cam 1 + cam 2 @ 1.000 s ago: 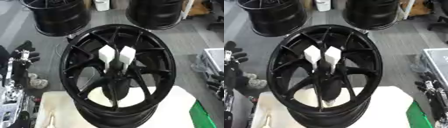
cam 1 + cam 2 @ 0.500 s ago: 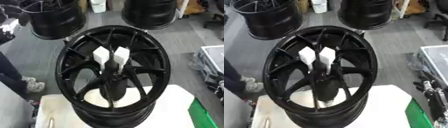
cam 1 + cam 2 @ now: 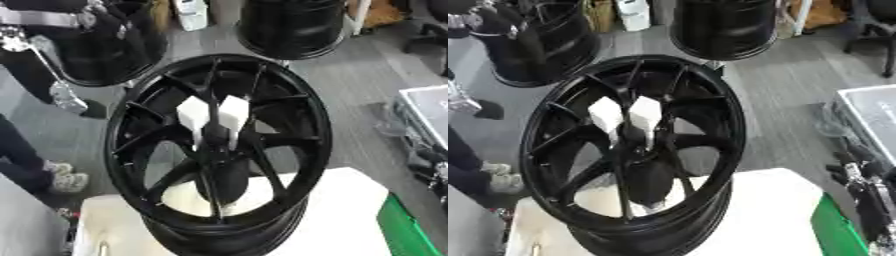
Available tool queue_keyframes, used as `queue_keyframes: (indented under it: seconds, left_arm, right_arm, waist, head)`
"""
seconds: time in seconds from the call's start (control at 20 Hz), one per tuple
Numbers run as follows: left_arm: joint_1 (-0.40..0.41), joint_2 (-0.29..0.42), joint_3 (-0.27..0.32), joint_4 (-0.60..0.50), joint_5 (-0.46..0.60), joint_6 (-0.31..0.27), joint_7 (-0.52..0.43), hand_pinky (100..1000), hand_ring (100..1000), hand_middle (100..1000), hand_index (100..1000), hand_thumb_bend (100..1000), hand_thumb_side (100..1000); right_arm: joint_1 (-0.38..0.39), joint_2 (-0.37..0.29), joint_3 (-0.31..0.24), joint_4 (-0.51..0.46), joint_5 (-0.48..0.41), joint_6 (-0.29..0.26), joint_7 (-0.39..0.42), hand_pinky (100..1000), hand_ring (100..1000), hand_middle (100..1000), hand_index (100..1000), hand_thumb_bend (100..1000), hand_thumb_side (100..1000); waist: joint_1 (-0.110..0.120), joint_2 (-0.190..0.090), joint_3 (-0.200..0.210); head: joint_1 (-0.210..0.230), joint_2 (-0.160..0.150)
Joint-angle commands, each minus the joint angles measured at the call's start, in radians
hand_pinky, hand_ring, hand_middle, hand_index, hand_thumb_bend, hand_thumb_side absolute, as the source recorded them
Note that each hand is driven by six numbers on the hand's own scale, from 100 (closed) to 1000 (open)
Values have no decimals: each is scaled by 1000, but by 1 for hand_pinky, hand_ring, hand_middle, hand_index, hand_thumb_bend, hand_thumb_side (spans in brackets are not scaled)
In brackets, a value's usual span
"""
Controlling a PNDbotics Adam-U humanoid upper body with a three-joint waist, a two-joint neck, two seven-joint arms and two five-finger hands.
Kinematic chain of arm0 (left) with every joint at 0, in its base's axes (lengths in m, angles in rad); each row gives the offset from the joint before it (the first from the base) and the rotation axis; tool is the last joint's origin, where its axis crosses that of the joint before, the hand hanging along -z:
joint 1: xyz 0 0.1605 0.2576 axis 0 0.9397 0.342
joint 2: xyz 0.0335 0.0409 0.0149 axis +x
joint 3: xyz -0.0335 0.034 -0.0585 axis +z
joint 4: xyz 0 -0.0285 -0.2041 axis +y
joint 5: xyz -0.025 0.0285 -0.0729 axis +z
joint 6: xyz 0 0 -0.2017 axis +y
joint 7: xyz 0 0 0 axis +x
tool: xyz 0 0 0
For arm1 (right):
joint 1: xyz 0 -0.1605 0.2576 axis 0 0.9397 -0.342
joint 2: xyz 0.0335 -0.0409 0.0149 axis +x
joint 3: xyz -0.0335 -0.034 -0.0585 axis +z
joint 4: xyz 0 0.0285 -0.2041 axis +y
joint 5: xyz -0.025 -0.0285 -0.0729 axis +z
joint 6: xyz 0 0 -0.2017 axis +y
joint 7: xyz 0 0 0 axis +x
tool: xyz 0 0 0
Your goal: Pull the pin out of the wheel hub.
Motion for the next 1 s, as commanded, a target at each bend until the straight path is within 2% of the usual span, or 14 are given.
queue_keyframes:
  seconds: [0.05, 0.25, 0.45, 1.0]
  left_arm:
    - [-55, -29, -83, 43, -39, -22, -30, 776, 717, 693, 797, 503, 103]
    - [-99, -88, -151, 106, -74, -54, -31, 775, 717, 689, 794, 496, 104]
    - [-127, -136, -188, 168, -114, -75, -31, 774, 727, 718, 817, 504, 126]
    - [-172, -240, -198, 304, -265, -132, -31, 785, 753, 766, 863, 507, 150]
  right_arm:
    - [-5, -22, 1, -12, 5, -1, 3, 871, 813, 878, 1000, 100, 799]
    - [-4, -22, 2, -12, 6, -1, 4, 871, 812, 878, 1000, 100, 799]
    - [-4, -21, 3, -12, 6, -2, 4, 870, 812, 878, 1000, 100, 802]
    - [-5, -17, 5, -13, 4, -1, 7, 871, 812, 877, 1000, 100, 799]
  waist:
    - [-3, -17, 0]
    - [-2, -19, 1]
    - [-3, -20, -1]
    - [-4, -20, -5]
  head:
    - [-3, -2]
    - [-6, -2]
    - [-4, -2]
    - [-1, -2]
